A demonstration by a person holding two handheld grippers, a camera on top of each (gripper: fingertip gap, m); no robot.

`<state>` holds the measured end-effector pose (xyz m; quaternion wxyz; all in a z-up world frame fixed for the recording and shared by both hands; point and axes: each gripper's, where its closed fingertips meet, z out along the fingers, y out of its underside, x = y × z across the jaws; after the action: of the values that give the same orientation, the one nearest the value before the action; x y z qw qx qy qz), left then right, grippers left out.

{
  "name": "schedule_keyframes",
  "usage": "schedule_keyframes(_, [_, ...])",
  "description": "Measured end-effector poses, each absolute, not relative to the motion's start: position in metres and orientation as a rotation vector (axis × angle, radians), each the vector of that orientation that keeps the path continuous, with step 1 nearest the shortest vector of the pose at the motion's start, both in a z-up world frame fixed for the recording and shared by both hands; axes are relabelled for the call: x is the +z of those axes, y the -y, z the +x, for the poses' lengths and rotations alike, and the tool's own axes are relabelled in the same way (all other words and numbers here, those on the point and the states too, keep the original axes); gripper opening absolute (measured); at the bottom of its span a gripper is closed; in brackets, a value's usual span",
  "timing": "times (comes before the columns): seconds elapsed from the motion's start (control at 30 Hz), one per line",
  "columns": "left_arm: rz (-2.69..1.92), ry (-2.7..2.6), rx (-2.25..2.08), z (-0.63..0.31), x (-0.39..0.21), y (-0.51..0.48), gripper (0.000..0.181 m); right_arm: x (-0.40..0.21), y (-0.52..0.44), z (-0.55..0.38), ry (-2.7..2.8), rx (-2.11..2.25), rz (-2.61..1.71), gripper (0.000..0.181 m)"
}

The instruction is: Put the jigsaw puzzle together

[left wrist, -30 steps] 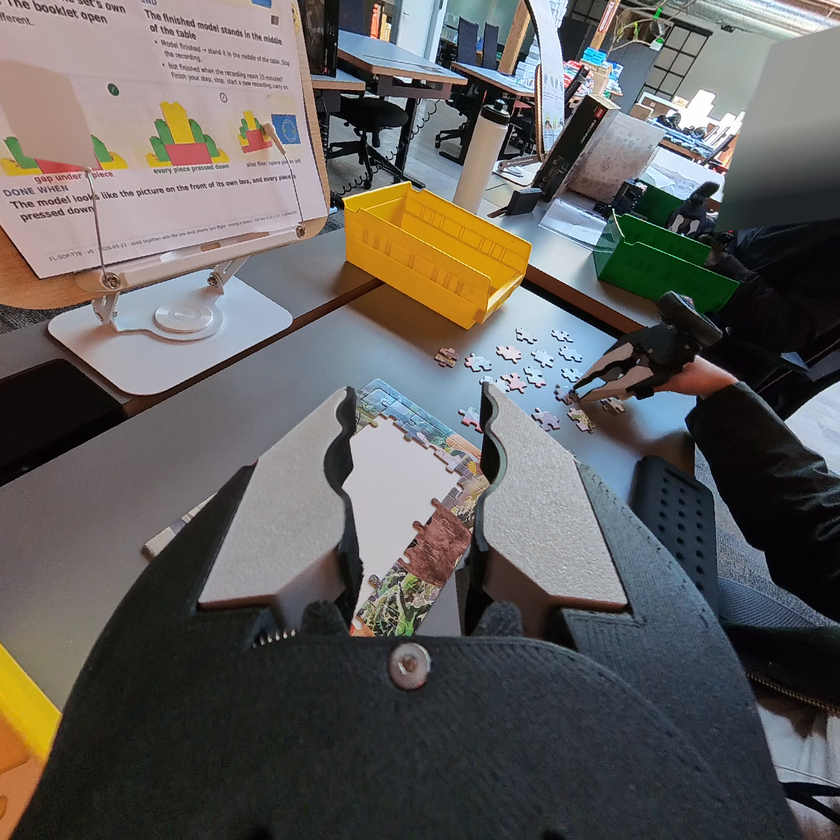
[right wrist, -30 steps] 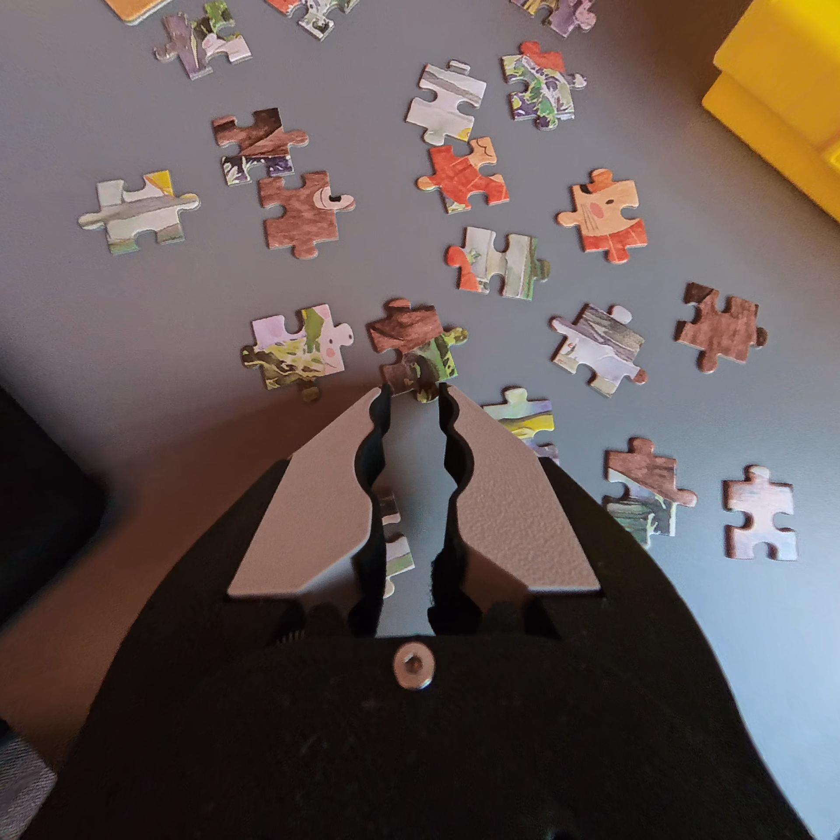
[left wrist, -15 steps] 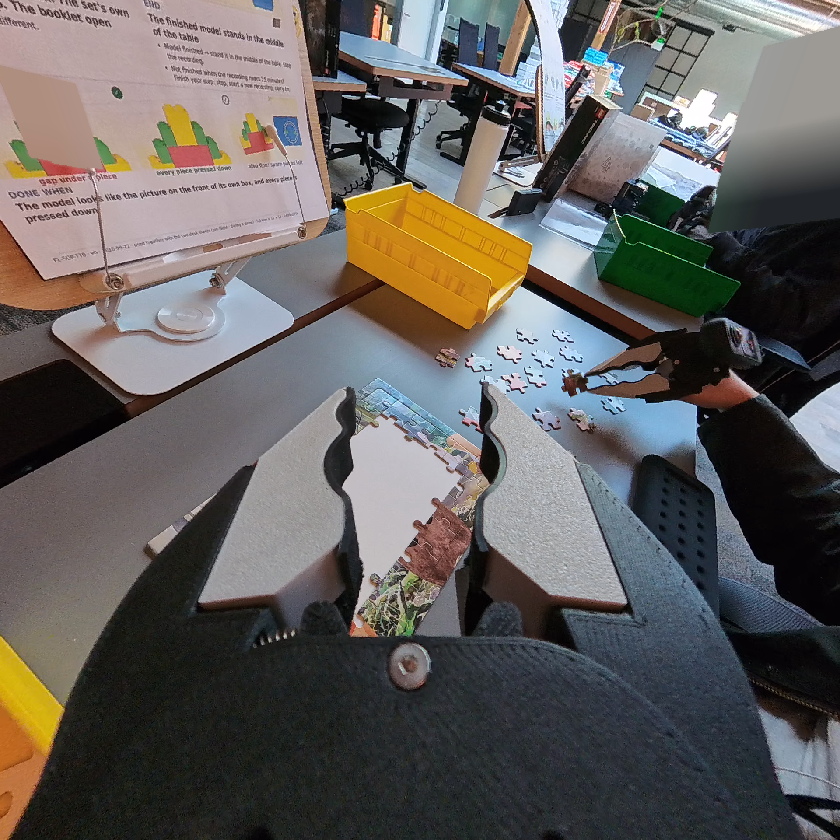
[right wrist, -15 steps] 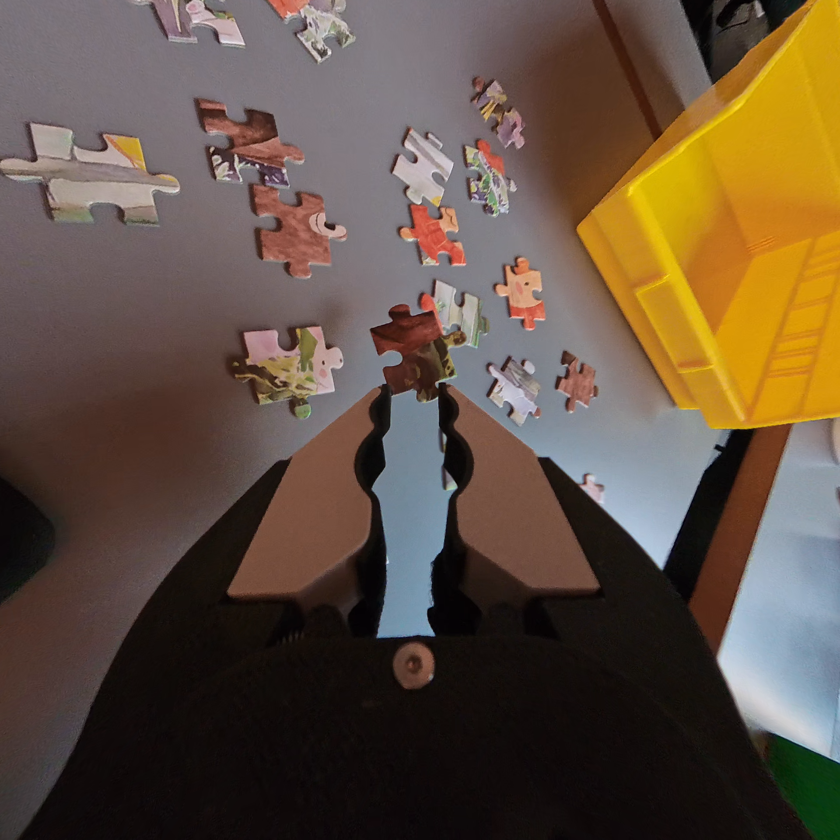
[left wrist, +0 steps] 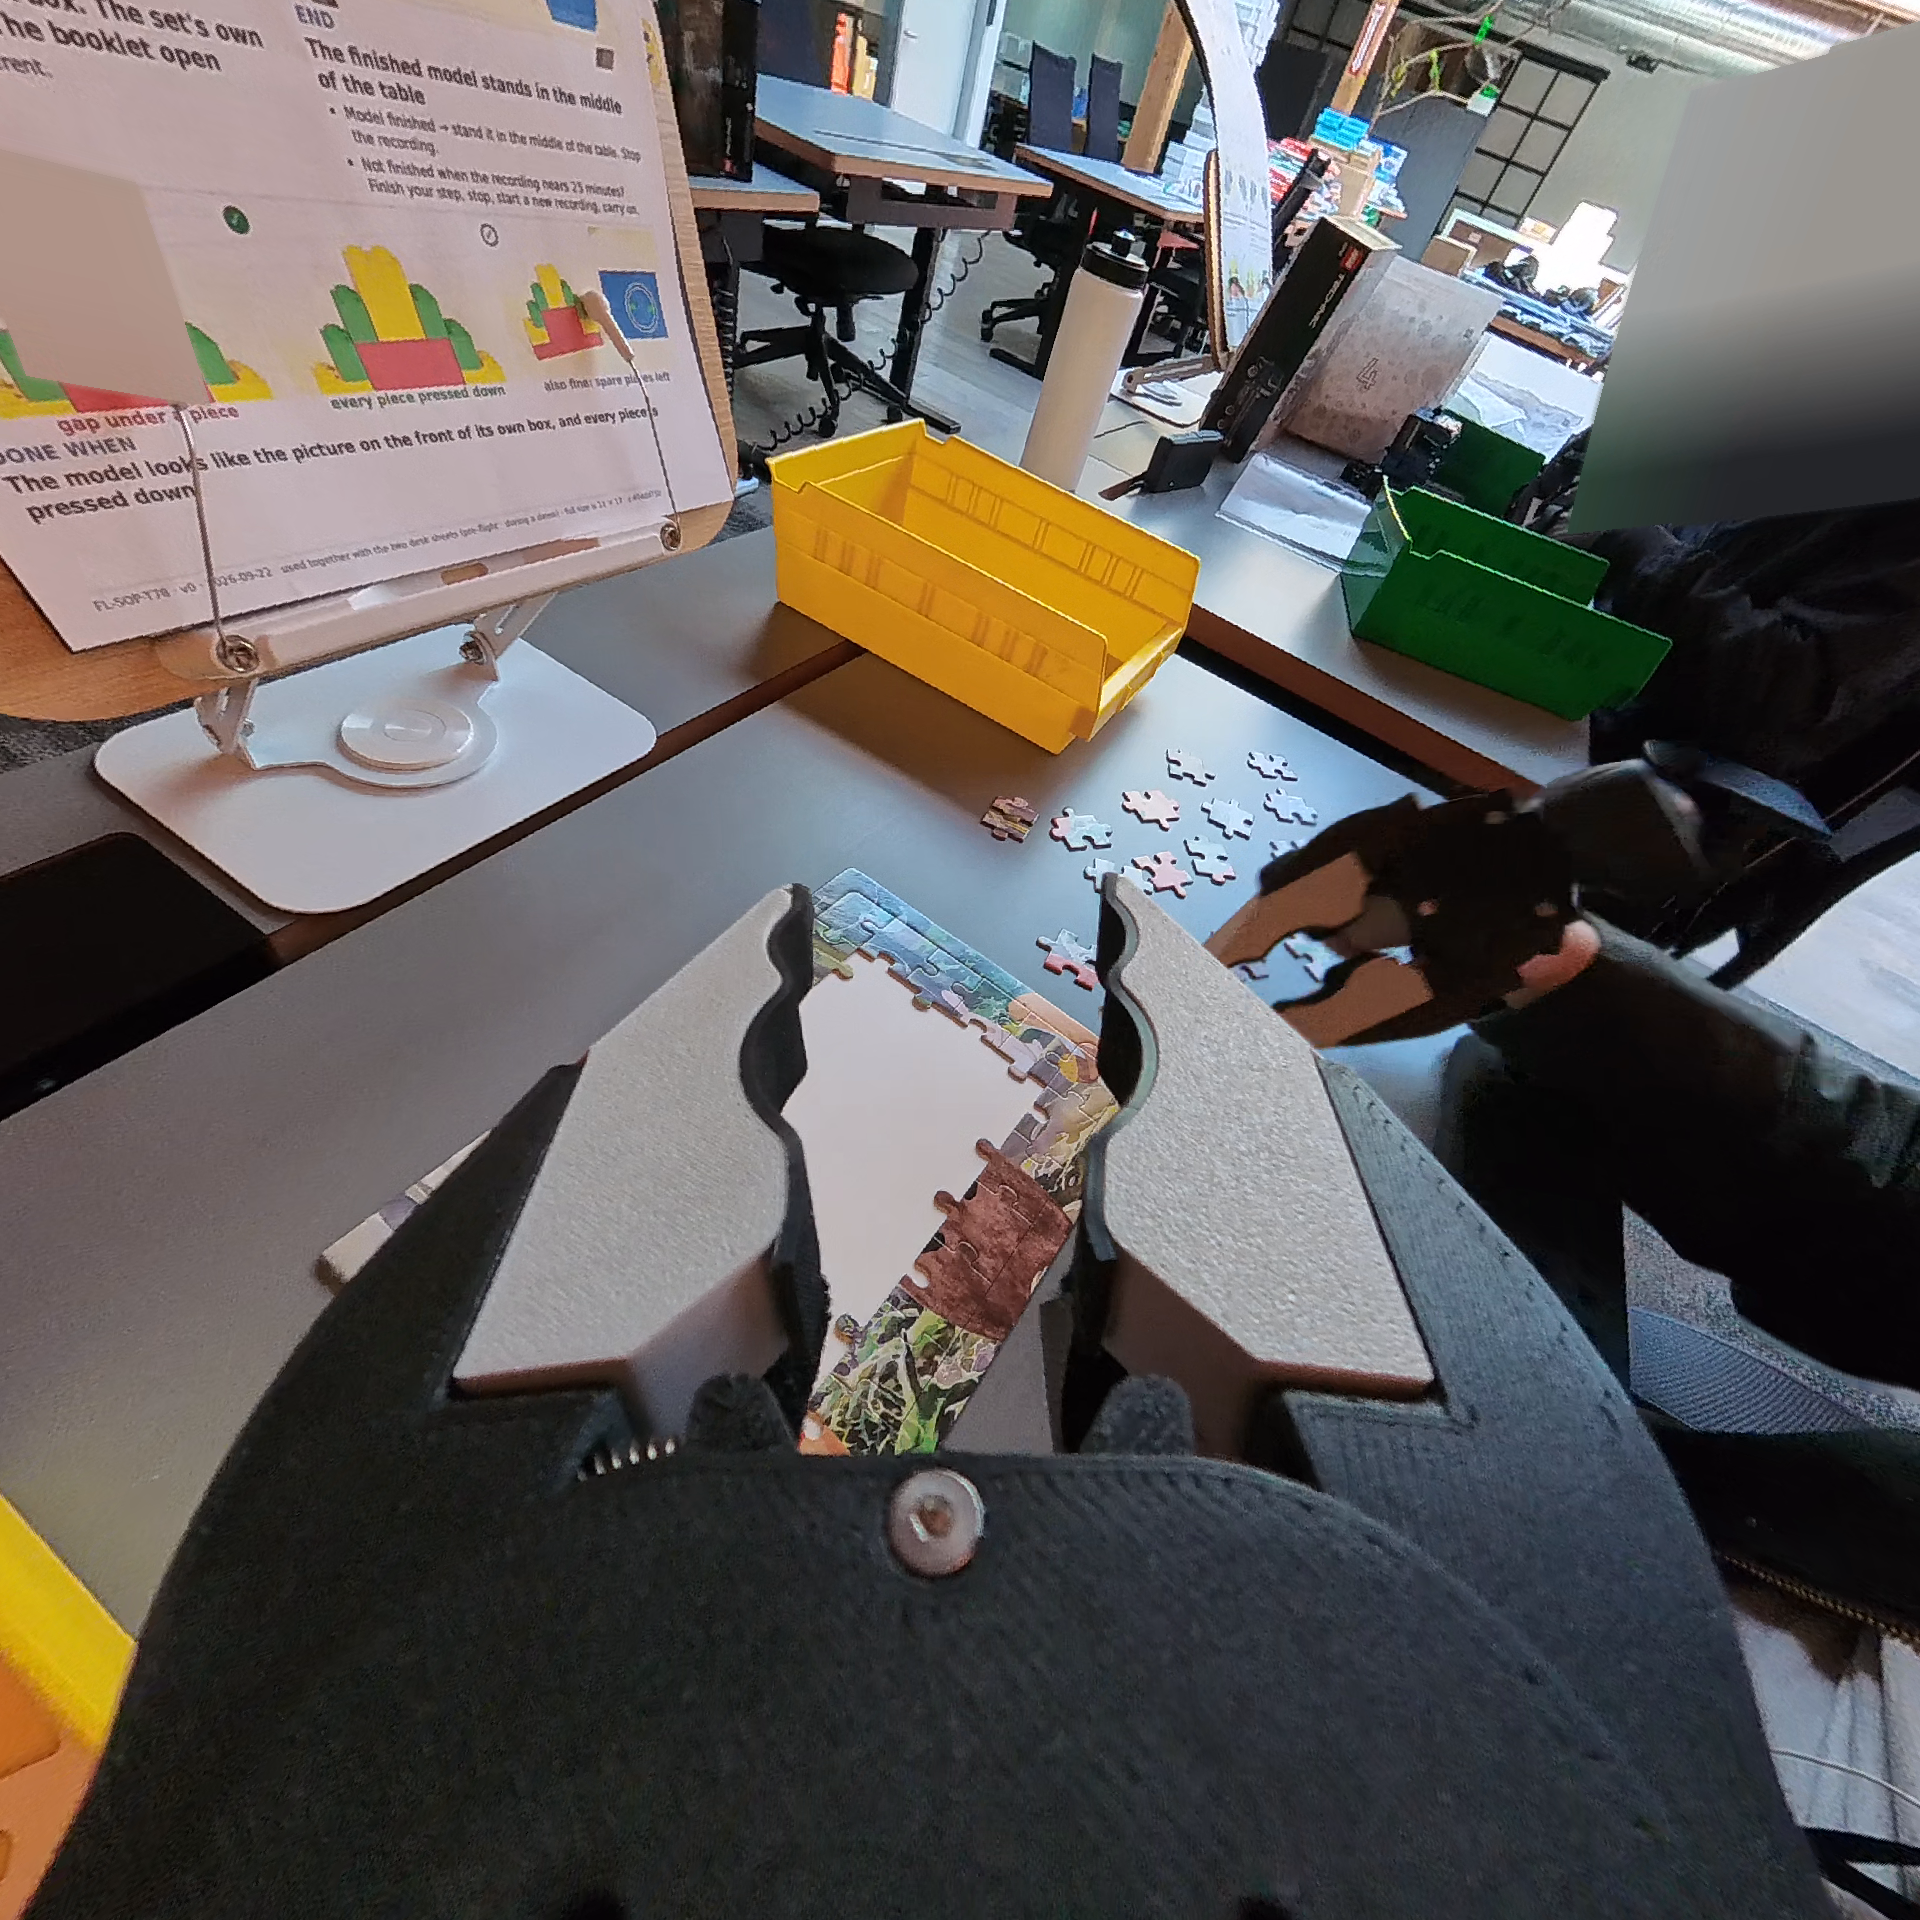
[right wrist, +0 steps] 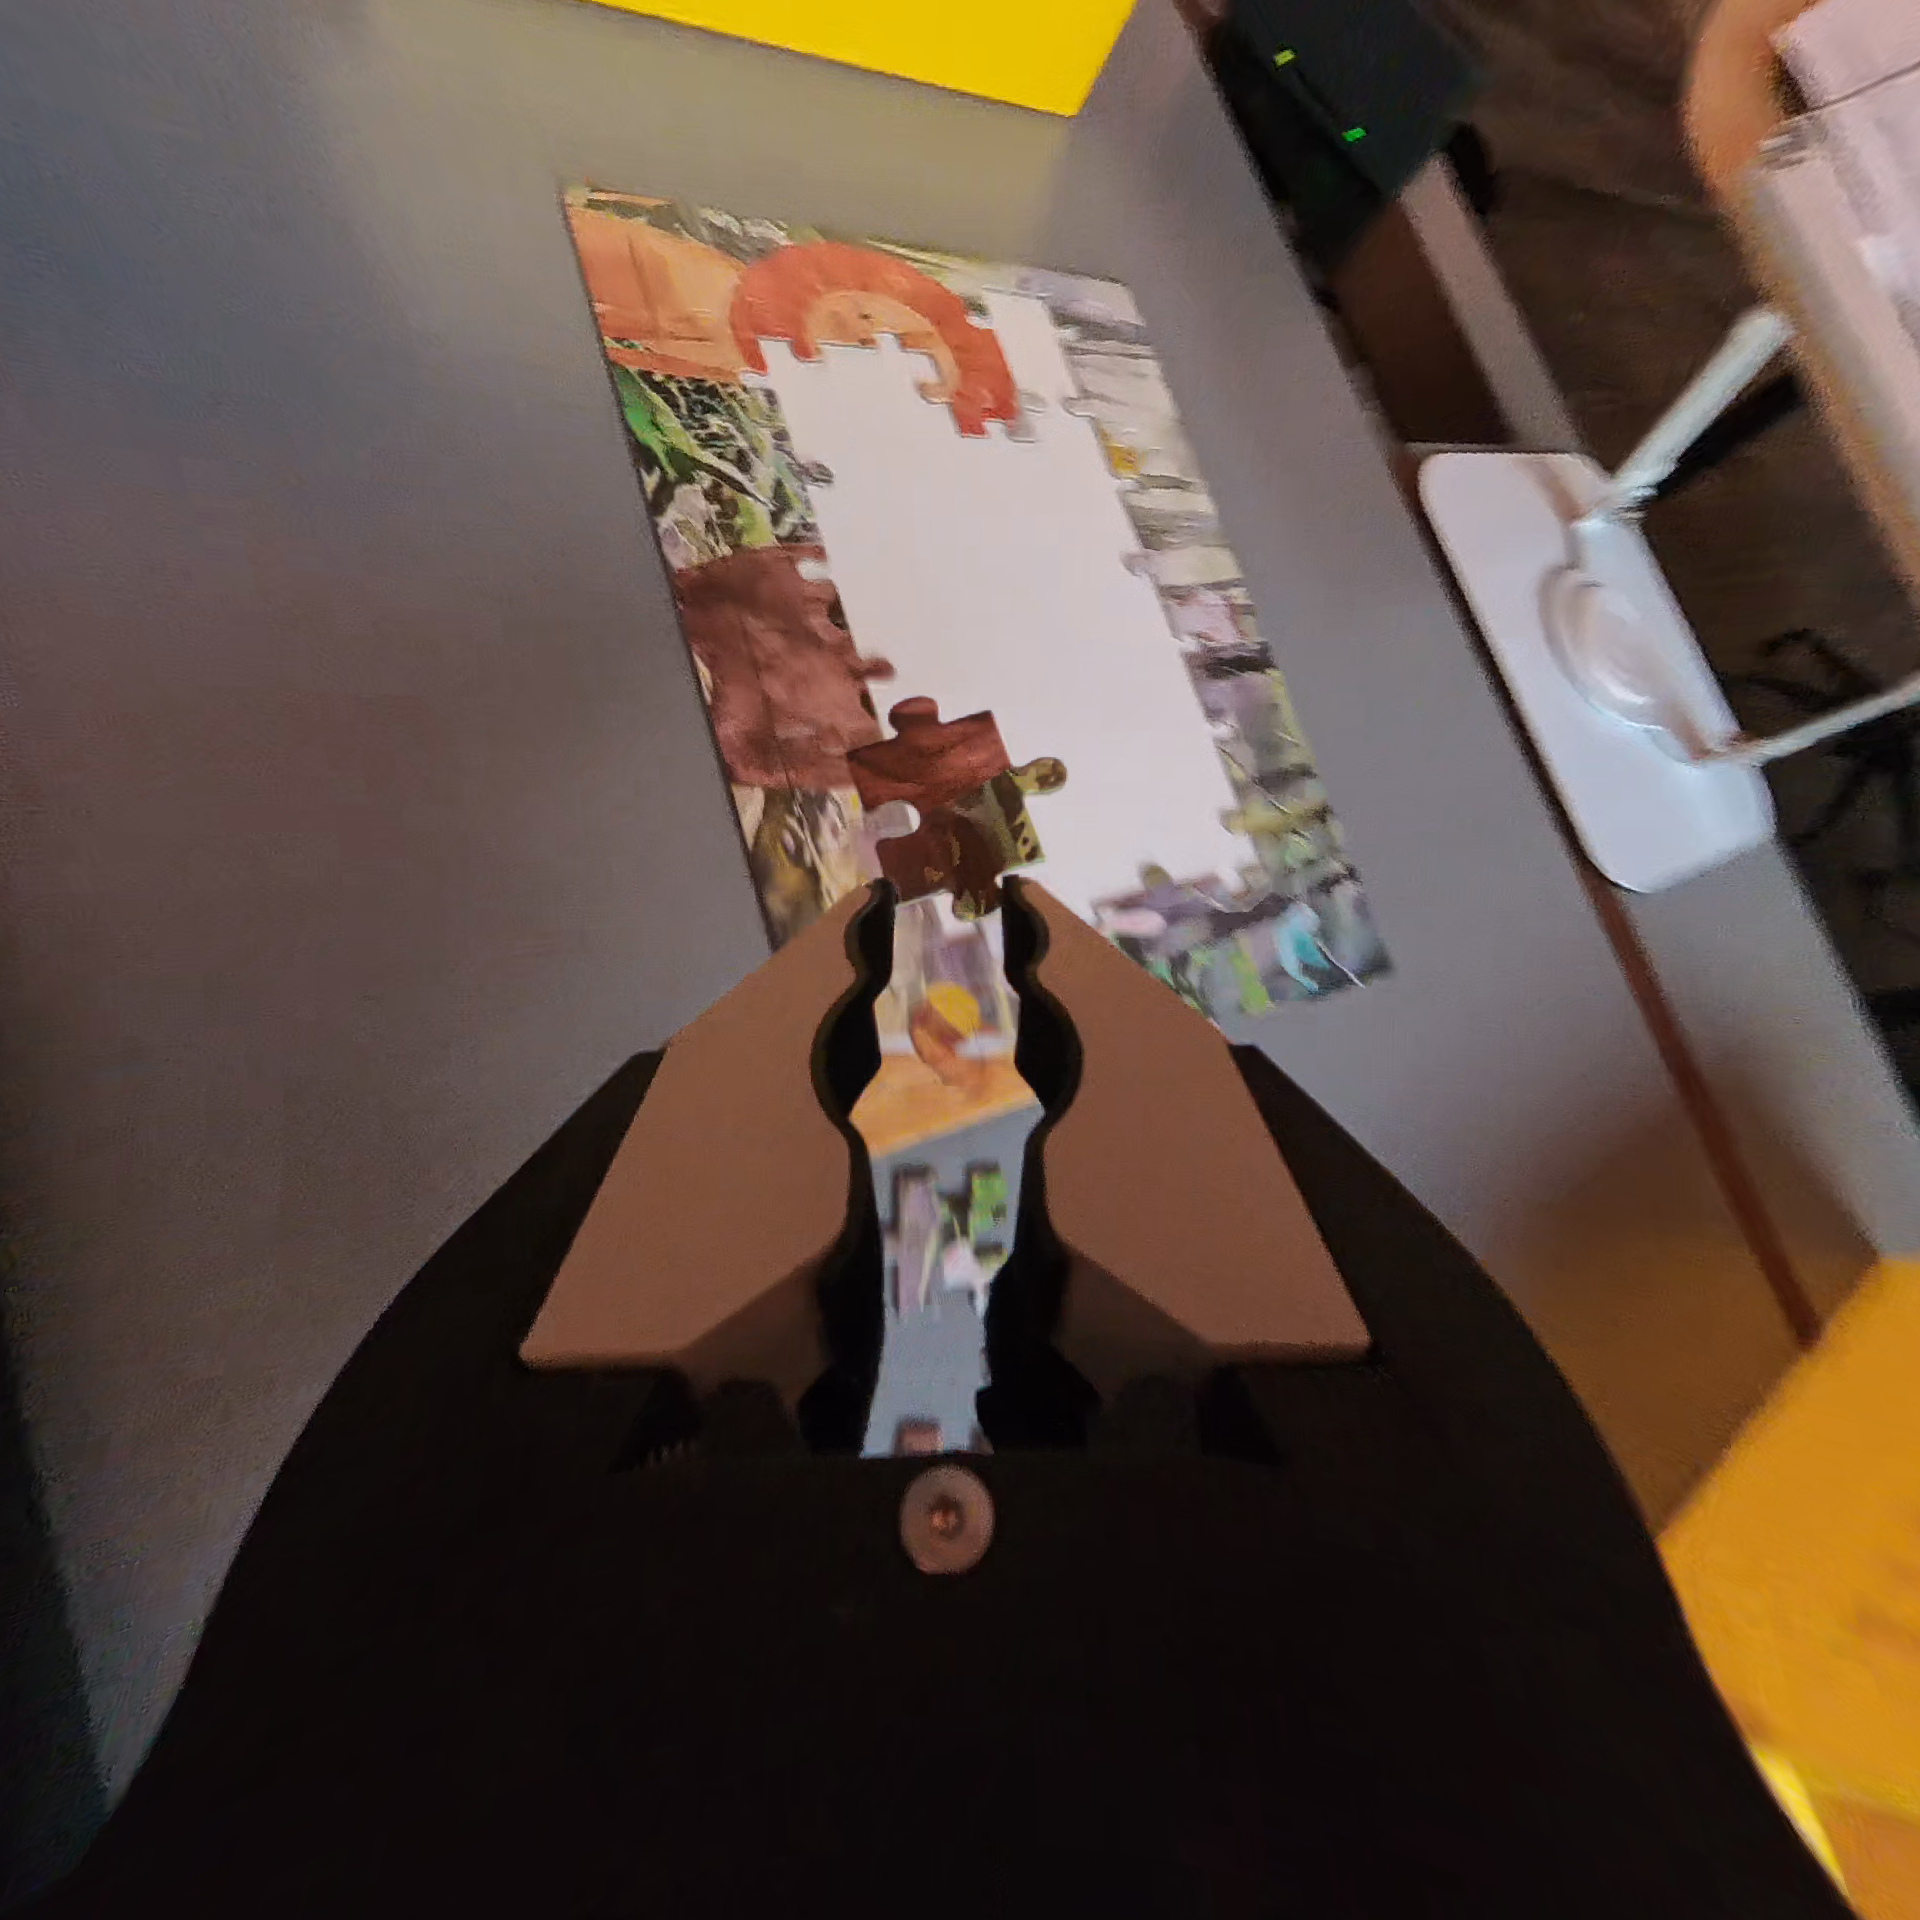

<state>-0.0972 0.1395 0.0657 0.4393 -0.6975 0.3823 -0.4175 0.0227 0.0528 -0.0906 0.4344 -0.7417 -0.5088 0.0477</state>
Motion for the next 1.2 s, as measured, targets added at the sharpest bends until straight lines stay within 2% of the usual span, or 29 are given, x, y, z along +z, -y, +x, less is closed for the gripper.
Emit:
schedule_keyframes(0.27, [-1.728, -0.937, -1.061, -0.1, 0.067, -0.141, 0.053, -0.148, -0.097, -0.008, 1.357, 0.127, -1.975, 0.021])
schedule_keyframes(1.2, [-1.755, -0.958, -1.069, -0.094, 0.059, -0.142, 0.053, -0.158, -0.099, -0.005, 1.339, 0.33, -2.145, 0.021])
